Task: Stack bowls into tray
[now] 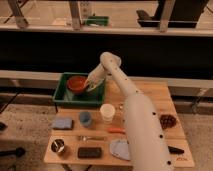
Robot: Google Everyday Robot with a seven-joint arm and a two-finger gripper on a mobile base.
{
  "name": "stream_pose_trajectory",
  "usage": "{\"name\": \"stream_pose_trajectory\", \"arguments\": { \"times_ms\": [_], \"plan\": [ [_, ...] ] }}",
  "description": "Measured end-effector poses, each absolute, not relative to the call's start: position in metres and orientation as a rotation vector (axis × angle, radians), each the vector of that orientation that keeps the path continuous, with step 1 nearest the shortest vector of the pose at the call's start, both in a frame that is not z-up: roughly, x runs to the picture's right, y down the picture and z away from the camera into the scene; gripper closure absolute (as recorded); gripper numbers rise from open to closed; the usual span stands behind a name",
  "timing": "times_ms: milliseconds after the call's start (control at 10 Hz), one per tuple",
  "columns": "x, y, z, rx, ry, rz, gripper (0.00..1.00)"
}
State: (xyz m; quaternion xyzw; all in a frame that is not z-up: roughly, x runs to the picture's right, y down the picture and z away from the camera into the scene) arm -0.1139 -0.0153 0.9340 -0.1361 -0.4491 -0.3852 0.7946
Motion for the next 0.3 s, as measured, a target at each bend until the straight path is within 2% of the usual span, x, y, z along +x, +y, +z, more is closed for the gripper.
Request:
{"name": "stream_pose_trajectory", "arguments": {
  "times_ms": [100,300],
  "plan": [
    [-0.1145,-0.0154,0.9341,-0.292,-0.963,-0.829,0.22],
    [-0.1143,-0.0149,0.9344,-0.293,-0.959,-0.828,0.2]
  ]
}}
